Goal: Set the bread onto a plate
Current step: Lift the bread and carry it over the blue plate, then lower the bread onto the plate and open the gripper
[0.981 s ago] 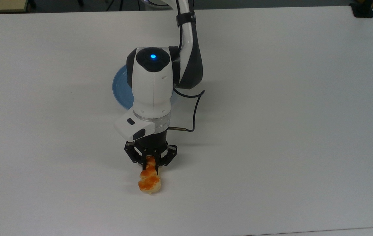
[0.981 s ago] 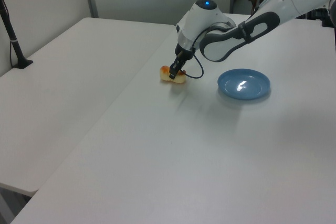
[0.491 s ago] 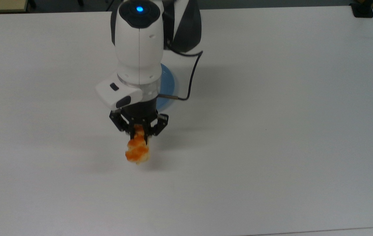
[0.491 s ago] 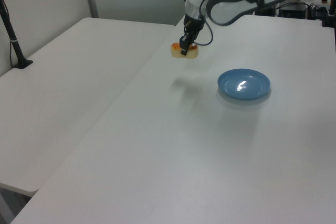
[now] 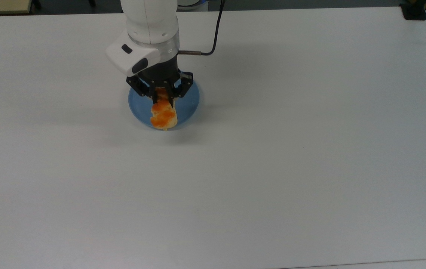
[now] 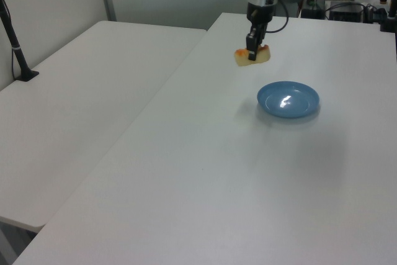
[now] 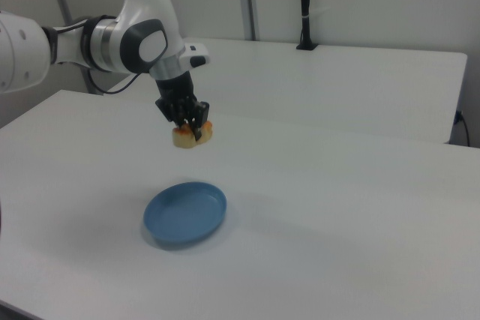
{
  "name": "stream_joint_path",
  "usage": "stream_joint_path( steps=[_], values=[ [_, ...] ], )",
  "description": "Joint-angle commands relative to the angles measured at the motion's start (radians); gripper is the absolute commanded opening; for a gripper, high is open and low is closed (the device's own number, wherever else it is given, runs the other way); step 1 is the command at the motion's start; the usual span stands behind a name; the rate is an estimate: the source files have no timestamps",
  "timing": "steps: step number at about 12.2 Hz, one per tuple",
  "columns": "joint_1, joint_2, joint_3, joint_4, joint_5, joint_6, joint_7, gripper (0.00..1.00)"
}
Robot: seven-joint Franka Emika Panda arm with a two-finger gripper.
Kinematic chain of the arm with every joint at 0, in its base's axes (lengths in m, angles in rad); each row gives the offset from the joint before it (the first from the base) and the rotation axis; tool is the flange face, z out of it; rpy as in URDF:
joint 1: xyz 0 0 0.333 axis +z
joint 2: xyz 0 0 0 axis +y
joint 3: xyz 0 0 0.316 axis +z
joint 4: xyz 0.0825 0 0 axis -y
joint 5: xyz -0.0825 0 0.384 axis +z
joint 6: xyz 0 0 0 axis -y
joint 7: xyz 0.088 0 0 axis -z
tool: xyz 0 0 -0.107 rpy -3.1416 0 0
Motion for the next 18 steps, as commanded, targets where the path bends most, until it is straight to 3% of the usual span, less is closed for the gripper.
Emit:
stream_joint_path(
  steps=[1,6,11,12,13,14,18],
  values=[
    [-0.018,-0.138,-0.003,-0.204,0.02,0.02,-0.058,0.35],
    [-0.019,-0.174,-0.004,-0.378,0.014,0.123,-0.08,0.36],
    [-0.009,-0.131,-0.003,-0.461,0.006,0.264,-0.072,0.44],
    [-0.009,-0.108,-0.004,-0.461,0.006,0.293,-0.07,0.54],
    [-0.016,-0.096,-0.004,-0.461,0.006,0.31,-0.07,0.71],
    [-0.019,-0.096,-0.004,-0.461,0.006,0.31,-0.07,1.0],
    [-0.015,-0.114,-0.003,-0.455,0.006,0.269,-0.067,1.0]
  ],
)
